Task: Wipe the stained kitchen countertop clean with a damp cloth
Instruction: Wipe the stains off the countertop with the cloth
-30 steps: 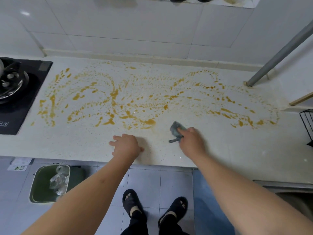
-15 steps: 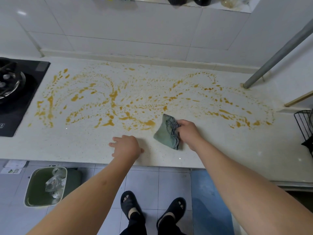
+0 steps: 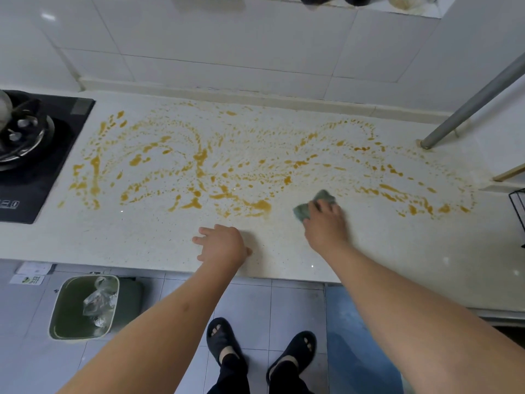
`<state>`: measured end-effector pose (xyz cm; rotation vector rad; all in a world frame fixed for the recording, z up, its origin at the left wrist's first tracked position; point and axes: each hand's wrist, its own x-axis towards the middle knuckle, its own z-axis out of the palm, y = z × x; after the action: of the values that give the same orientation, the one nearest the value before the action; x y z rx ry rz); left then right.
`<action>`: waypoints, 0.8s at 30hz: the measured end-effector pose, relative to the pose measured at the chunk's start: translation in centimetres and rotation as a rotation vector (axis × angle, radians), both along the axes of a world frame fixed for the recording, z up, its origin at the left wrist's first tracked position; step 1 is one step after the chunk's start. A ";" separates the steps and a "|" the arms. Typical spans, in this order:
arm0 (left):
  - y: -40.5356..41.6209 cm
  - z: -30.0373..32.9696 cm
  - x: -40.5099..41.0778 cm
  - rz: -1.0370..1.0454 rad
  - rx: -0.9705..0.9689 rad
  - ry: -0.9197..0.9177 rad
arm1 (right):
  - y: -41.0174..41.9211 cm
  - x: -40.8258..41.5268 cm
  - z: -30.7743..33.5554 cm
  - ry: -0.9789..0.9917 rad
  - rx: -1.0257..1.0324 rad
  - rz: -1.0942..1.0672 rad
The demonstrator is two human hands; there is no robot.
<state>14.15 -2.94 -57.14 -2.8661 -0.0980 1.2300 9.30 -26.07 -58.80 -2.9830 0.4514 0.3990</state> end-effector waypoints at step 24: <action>0.0 -1.5 0.3 0.161 -0.047 -0.016 | 2.8 0.0 -0.5 -0.005 0.135 -0.316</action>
<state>14.43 -2.98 -58.65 -2.9592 -0.3093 1.2511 9.27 -23.25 -59.33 -2.7182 0.8431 0.3725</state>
